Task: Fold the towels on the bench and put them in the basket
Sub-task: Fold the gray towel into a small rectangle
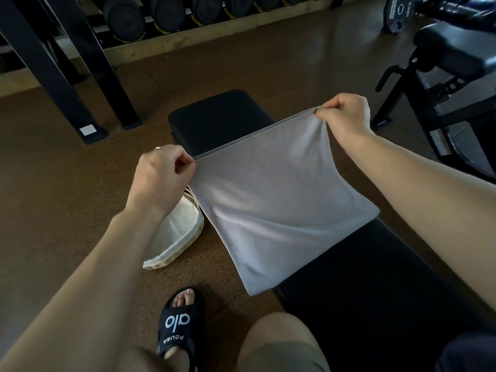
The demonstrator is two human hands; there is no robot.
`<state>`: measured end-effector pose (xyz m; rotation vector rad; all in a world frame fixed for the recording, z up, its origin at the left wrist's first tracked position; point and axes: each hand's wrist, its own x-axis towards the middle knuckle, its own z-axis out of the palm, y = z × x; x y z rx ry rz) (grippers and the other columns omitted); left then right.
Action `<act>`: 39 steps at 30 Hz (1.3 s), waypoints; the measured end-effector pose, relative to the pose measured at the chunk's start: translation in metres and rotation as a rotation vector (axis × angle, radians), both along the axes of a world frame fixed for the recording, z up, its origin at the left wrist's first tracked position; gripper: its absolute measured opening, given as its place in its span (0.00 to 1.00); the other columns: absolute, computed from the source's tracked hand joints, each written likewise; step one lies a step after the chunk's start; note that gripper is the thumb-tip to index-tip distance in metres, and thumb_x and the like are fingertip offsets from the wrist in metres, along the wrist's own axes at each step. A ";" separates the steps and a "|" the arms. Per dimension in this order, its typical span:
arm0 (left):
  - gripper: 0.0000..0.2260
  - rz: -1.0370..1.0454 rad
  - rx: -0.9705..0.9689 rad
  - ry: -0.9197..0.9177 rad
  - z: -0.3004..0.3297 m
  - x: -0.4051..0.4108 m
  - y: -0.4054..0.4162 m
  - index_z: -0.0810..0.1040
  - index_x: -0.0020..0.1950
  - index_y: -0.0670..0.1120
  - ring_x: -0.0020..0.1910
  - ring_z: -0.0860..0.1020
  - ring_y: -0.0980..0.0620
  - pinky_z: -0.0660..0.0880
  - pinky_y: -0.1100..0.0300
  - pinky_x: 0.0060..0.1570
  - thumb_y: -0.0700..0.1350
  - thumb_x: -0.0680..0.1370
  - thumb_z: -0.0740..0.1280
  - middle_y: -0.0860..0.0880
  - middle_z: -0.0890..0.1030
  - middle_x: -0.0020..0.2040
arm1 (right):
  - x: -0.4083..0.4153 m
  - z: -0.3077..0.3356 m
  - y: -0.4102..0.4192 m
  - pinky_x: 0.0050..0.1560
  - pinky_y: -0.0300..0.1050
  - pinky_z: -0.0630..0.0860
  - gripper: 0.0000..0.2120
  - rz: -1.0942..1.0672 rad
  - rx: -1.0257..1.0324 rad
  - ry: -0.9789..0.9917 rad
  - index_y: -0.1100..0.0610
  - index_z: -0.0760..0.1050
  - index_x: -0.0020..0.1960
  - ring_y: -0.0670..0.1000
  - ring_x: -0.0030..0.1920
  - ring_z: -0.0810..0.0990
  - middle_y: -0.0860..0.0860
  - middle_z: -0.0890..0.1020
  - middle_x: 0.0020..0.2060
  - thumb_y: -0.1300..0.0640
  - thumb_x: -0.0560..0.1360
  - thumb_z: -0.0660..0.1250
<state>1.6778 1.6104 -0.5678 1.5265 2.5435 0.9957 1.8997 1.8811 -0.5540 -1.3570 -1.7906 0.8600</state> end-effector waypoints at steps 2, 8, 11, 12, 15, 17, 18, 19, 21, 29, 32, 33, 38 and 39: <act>0.03 -0.010 0.006 0.072 0.017 0.008 -0.003 0.83 0.46 0.45 0.43 0.78 0.52 0.77 0.54 0.42 0.40 0.79 0.69 0.49 0.80 0.43 | 0.015 0.020 -0.010 0.39 0.32 0.72 0.01 -0.008 0.040 0.019 0.58 0.84 0.44 0.44 0.46 0.80 0.50 0.82 0.43 0.60 0.74 0.74; 0.05 0.001 0.028 0.253 0.080 0.029 -0.010 0.83 0.51 0.43 0.44 0.77 0.49 0.74 0.54 0.43 0.40 0.80 0.67 0.45 0.82 0.48 | 0.057 0.071 -0.040 0.39 0.28 0.71 0.04 -0.023 0.154 0.069 0.52 0.83 0.40 0.42 0.42 0.80 0.48 0.82 0.39 0.57 0.74 0.75; 0.05 -0.006 0.101 0.333 0.110 0.036 -0.016 0.83 0.52 0.42 0.46 0.79 0.47 0.77 0.51 0.44 0.40 0.80 0.68 0.44 0.83 0.49 | 0.071 0.098 -0.046 0.41 0.37 0.76 0.07 -0.041 0.173 0.151 0.52 0.80 0.37 0.45 0.35 0.80 0.49 0.81 0.32 0.58 0.73 0.74; 0.05 -0.003 0.136 0.360 0.121 0.038 -0.019 0.83 0.52 0.42 0.47 0.80 0.45 0.78 0.49 0.46 0.41 0.80 0.68 0.44 0.83 0.49 | 0.074 0.108 -0.049 0.40 0.40 0.78 0.07 -0.045 0.165 0.210 0.54 0.80 0.37 0.46 0.32 0.80 0.51 0.80 0.30 0.60 0.73 0.73; 0.06 0.017 0.242 0.415 0.147 0.041 -0.023 0.83 0.52 0.41 0.48 0.81 0.43 0.78 0.48 0.48 0.40 0.79 0.67 0.42 0.83 0.50 | 0.079 0.129 -0.056 0.34 0.40 0.77 0.08 -0.027 0.162 0.311 0.57 0.76 0.38 0.48 0.30 0.83 0.55 0.82 0.30 0.64 0.75 0.69; 0.06 0.001 0.202 0.406 0.153 0.042 -0.025 0.83 0.50 0.42 0.48 0.81 0.42 0.79 0.46 0.48 0.40 0.79 0.66 0.42 0.83 0.48 | 0.082 0.133 -0.062 0.36 0.41 0.79 0.05 -0.003 0.176 0.303 0.60 0.76 0.41 0.50 0.32 0.85 0.57 0.83 0.32 0.65 0.76 0.68; 0.05 -0.002 0.179 0.399 0.154 0.043 -0.027 0.82 0.49 0.42 0.47 0.81 0.41 0.79 0.45 0.48 0.40 0.79 0.67 0.42 0.83 0.47 | 0.082 0.135 -0.063 0.37 0.42 0.81 0.03 0.002 0.179 0.315 0.62 0.76 0.44 0.51 0.33 0.86 0.57 0.83 0.33 0.65 0.77 0.68; 0.03 0.000 0.166 0.393 0.155 0.042 -0.028 0.80 0.48 0.43 0.46 0.80 0.41 0.79 0.43 0.47 0.41 0.79 0.67 0.42 0.82 0.46 | 0.083 0.137 -0.063 0.38 0.43 0.81 0.01 0.009 0.179 0.331 0.62 0.76 0.46 0.52 0.34 0.86 0.57 0.83 0.33 0.65 0.77 0.67; 0.02 0.002 0.165 0.386 0.158 0.043 -0.032 0.77 0.46 0.42 0.43 0.79 0.40 0.78 0.43 0.45 0.40 0.79 0.67 0.42 0.81 0.43 | 0.084 0.140 -0.064 0.37 0.45 0.81 0.03 0.027 0.188 0.346 0.61 0.74 0.47 0.53 0.35 0.86 0.55 0.82 0.33 0.66 0.77 0.66; 0.08 -0.055 0.078 0.418 0.160 0.032 -0.040 0.77 0.57 0.47 0.48 0.80 0.38 0.79 0.41 0.48 0.39 0.79 0.63 0.43 0.82 0.48 | 0.078 0.134 -0.066 0.39 0.46 0.83 0.09 0.080 0.218 0.211 0.56 0.78 0.53 0.55 0.37 0.87 0.53 0.83 0.36 0.68 0.78 0.65; 0.13 -0.038 0.012 0.474 0.157 0.028 -0.039 0.81 0.62 0.46 0.55 0.79 0.37 0.77 0.42 0.52 0.40 0.81 0.61 0.42 0.82 0.57 | 0.076 0.129 -0.066 0.42 0.46 0.85 0.11 0.131 0.241 0.073 0.58 0.82 0.56 0.53 0.37 0.87 0.53 0.84 0.34 0.66 0.80 0.63; 0.13 -0.024 -0.013 0.493 0.156 0.027 -0.038 0.82 0.61 0.46 0.56 0.78 0.37 0.77 0.42 0.52 0.40 0.82 0.61 0.42 0.81 0.58 | 0.076 0.129 -0.066 0.42 0.44 0.85 0.11 0.149 0.258 0.017 0.58 0.82 0.56 0.51 0.36 0.87 0.53 0.84 0.34 0.66 0.80 0.63; 0.10 -0.004 -0.064 0.497 0.156 0.022 -0.039 0.82 0.59 0.45 0.54 0.78 0.37 0.74 0.43 0.49 0.41 0.82 0.63 0.41 0.81 0.56 | 0.078 0.133 -0.070 0.40 0.39 0.83 0.11 0.212 0.372 -0.186 0.57 0.79 0.52 0.44 0.35 0.85 0.53 0.82 0.40 0.68 0.82 0.59; 0.09 -0.011 -0.067 0.502 0.156 0.020 -0.040 0.82 0.58 0.44 0.54 0.78 0.36 0.74 0.43 0.49 0.42 0.82 0.63 0.41 0.81 0.55 | 0.079 0.133 -0.071 0.40 0.38 0.82 0.12 0.220 0.398 -0.227 0.57 0.78 0.51 0.43 0.34 0.85 0.54 0.82 0.41 0.68 0.81 0.59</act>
